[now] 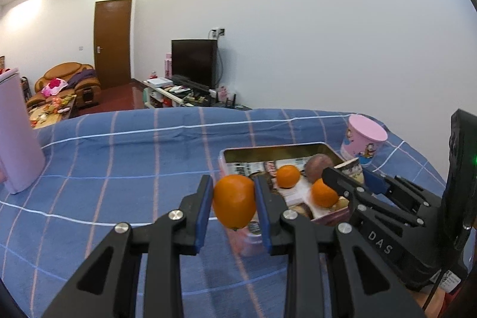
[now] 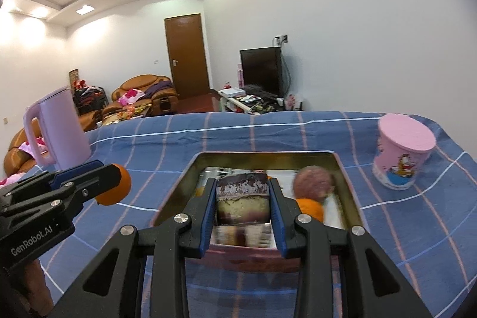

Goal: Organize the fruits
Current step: 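Lower the orange and the jar into the tin with both grippers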

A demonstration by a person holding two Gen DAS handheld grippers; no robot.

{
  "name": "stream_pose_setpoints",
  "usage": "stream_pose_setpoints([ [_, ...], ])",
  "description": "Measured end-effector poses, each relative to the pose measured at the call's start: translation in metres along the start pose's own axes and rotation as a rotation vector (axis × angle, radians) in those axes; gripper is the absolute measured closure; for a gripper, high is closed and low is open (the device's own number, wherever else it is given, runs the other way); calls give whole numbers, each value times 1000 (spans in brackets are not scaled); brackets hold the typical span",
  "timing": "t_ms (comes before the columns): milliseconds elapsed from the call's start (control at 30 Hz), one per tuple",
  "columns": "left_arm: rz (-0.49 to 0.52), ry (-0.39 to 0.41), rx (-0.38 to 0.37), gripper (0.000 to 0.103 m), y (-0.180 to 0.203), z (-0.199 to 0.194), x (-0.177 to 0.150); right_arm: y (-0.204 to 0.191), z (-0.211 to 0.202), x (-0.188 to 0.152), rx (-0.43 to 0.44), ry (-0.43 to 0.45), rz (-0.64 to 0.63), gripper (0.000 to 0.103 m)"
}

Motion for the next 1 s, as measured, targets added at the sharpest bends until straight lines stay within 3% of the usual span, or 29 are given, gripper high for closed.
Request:
stream_pose_setpoints([
  [400, 1, -6, -65, 73, 40, 24, 16, 44, -4, 12, -74, 17, 13, 68],
  [1000, -2, -26, -102, 73, 79, 68, 38, 92, 2, 31, -147, 36, 72, 68],
])
Point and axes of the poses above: each gripper's, at about its wrist camera, not at the fingertips, and z roughly the way its jaws point, y to its right, x to its top, the point moved 9 cm from there along z, roughly the way its jaws point, and after that the axes turned 10 degrees about z, right-handed, at the moved point
